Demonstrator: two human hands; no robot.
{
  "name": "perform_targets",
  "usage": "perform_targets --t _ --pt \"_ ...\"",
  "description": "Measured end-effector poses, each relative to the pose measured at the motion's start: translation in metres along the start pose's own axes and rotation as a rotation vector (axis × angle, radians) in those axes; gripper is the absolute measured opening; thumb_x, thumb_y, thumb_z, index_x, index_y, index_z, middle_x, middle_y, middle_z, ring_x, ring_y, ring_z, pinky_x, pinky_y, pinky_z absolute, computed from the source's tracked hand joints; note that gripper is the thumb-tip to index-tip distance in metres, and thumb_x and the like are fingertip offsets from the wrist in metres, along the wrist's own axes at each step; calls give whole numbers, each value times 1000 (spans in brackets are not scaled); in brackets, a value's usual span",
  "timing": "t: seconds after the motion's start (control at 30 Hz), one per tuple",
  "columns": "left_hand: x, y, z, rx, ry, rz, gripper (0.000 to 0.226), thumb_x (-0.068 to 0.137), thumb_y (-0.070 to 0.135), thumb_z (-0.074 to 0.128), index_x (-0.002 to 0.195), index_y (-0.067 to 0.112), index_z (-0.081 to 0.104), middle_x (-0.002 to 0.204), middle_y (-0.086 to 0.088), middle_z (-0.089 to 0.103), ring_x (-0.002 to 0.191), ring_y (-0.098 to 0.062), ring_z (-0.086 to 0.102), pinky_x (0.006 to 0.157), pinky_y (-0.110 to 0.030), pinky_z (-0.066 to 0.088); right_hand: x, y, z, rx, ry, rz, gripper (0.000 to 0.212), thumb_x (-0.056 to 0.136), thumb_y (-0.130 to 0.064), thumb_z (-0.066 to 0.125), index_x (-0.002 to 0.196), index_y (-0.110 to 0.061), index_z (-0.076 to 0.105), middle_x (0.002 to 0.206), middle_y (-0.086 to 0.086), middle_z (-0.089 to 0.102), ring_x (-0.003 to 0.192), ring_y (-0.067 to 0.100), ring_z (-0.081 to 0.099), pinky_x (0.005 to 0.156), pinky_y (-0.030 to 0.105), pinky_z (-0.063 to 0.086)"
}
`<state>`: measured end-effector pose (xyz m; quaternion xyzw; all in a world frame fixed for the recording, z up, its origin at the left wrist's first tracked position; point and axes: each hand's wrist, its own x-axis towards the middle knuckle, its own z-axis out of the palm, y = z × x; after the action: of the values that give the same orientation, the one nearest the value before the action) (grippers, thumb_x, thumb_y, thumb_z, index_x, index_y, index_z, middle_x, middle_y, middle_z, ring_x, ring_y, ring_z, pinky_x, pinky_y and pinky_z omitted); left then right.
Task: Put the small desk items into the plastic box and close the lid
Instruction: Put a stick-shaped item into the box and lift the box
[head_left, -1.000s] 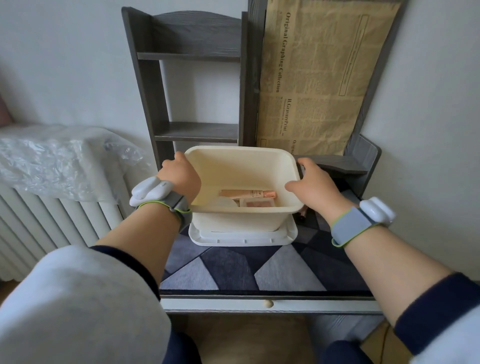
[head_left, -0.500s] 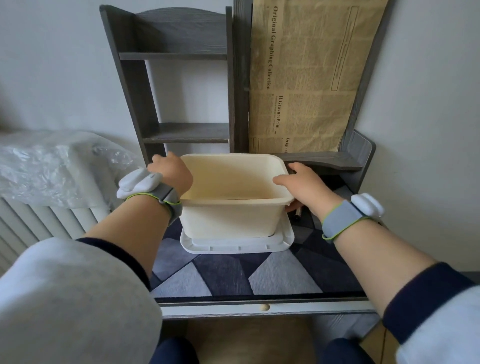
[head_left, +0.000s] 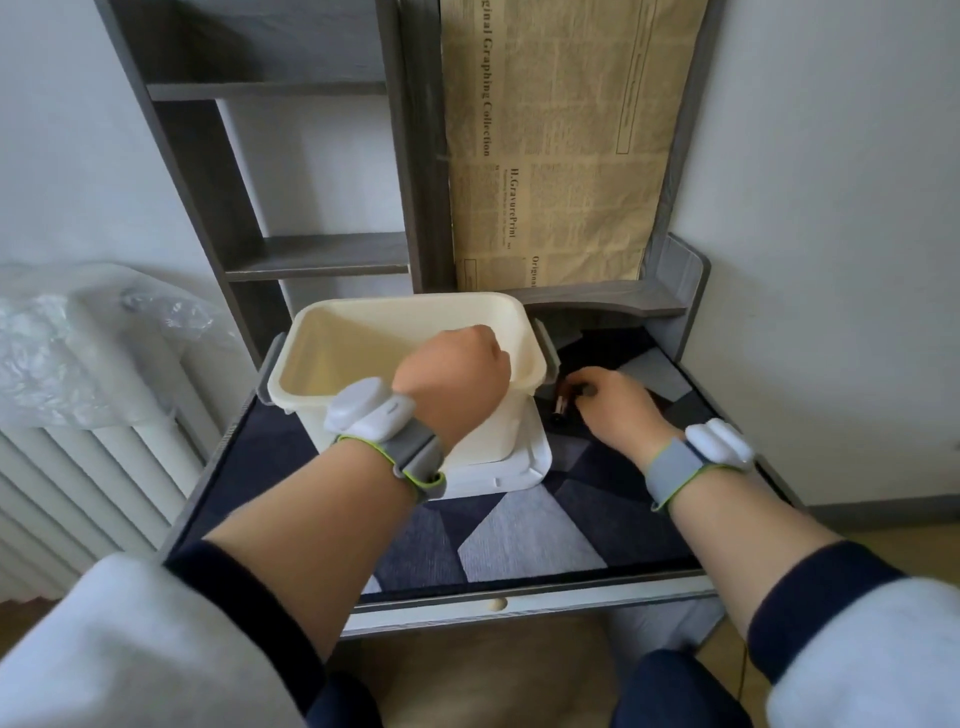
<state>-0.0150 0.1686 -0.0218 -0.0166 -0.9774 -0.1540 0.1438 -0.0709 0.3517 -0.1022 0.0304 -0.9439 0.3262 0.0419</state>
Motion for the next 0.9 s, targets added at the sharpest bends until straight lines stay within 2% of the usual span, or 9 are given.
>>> perform_targets --t 0.1,0.2,0.3,0.47,0.6,0.73,0.9 --pt "-2 -1 3 57 5 2 32 97 28 35 97 14 64 91 -7 66 79 -28 60 75 -33 52 -1 -2 6 -144 -40 -115 55 89 -2 41 134 -30 57 122 12 63 112 35 59 87 32 47" --pt "-2 -2 5 86 2 13 32 96 26 33 90 13 62 85 -7 63 76 -29 57 66 -29 44 -2 -7 10 -291 -115 -175 60 92 -3 38 138 -39 51 114 11 50 105 38 57 84 35 45" --pt "-1 -2 4 79 -17 10 32 96 25 34 87 13 61 84 -8 63 77 -31 57 67 -29 44 -2 -8 11 -364 -116 -192 53 95 -9 35 135 -39 53 105 8 44 100 38 55 83 40 47" --pt "-1 -1 3 75 -21 12 33 96 25 33 87 11 62 82 -8 62 74 -29 57 65 -29 45 -3 -6 11 -356 -76 -185 38 95 -9 39 128 -25 52 110 13 50 98 38 56 78 40 46" --pt "-1 0 2 49 -44 14 31 97 23 35 84 9 59 80 -8 61 72 -28 54 63 -28 39 -6 -5 4 -222 -2 -179 23 94 -10 47 114 -20 54 105 14 57 93 38 59 74 37 46" --pt "0 -1 -1 -6 -73 12 29 97 22 36 79 10 55 79 -8 59 72 -27 54 64 -28 39 -8 -13 -5 -154 126 -178 22 95 -17 55 116 -9 56 109 17 62 99 38 59 74 40 48" --pt "2 -3 -5 -45 -36 8 30 94 19 39 96 9 67 93 -9 68 82 -28 61 69 -29 48 -3 -39 -23 -48 398 -164 25 94 -23 58 104 0 56 111 16 51 93 36 55 71 33 41"
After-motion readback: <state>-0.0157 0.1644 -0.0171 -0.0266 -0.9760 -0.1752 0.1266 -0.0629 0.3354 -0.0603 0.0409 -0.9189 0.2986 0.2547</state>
